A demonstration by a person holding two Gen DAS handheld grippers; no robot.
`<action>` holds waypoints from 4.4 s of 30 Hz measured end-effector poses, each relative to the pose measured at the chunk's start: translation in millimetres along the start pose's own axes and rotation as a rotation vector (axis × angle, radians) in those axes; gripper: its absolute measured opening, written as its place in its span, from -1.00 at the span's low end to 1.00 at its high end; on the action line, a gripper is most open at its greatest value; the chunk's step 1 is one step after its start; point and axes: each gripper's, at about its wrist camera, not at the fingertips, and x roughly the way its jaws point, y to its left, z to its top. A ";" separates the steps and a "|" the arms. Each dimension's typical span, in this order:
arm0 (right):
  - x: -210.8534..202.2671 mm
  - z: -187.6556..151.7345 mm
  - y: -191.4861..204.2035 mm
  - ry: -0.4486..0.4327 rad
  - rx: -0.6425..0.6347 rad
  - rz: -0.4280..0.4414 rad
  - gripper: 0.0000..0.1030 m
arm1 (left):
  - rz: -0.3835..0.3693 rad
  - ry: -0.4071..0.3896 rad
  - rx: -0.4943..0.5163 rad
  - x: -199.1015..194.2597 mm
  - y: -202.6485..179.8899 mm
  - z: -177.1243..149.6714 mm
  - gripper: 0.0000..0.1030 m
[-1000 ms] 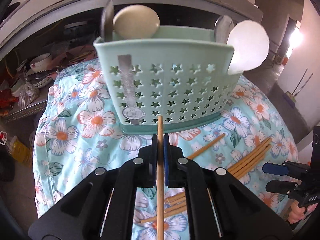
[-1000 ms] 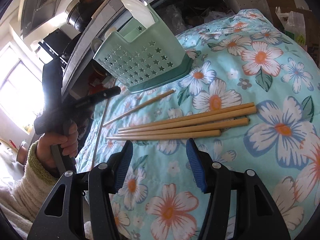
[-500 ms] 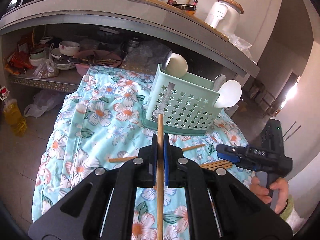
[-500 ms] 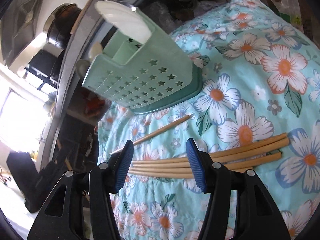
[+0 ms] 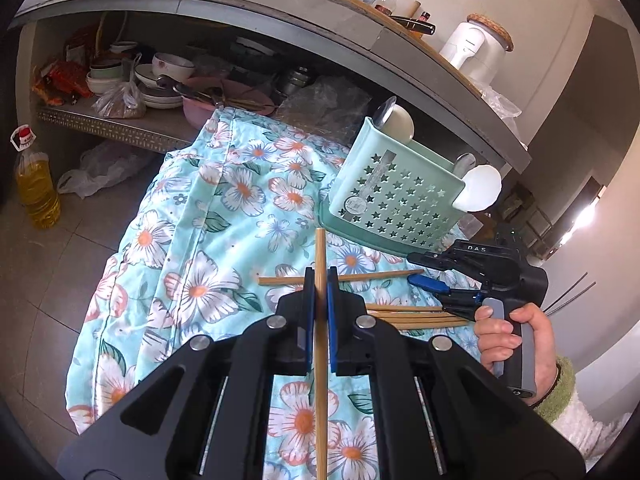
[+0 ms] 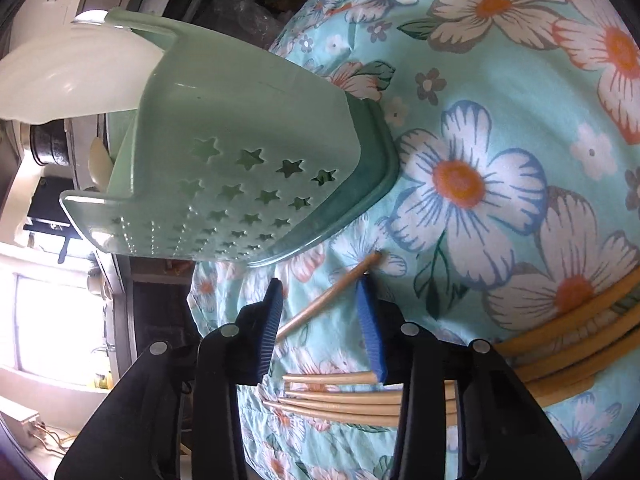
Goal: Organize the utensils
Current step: 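Lift the chopstick with the left gripper while the right gripper grasps another chopstick, then drop the chopstick into the caddy with the left gripper while the right gripper carries its chopstick, then lower the chopstick into the green caddy and open the right gripper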
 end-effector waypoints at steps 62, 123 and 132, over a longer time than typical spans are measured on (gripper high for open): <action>-260.0 -27.7 -45.3 -0.483 -0.303 0.318 -0.88 | -0.075 -0.471 0.309 -32.3 -176.6 185.5 -0.92; -220.8 18.1 140.6 -0.665 -0.660 0.201 -0.88 | 0.145 -0.181 0.082 -34.0 1.9 -24.6 0.54; -146.2 13.6 156.6 -0.686 -0.746 0.033 -0.88 | 0.156 -0.190 0.060 -39.8 12.0 -24.6 0.54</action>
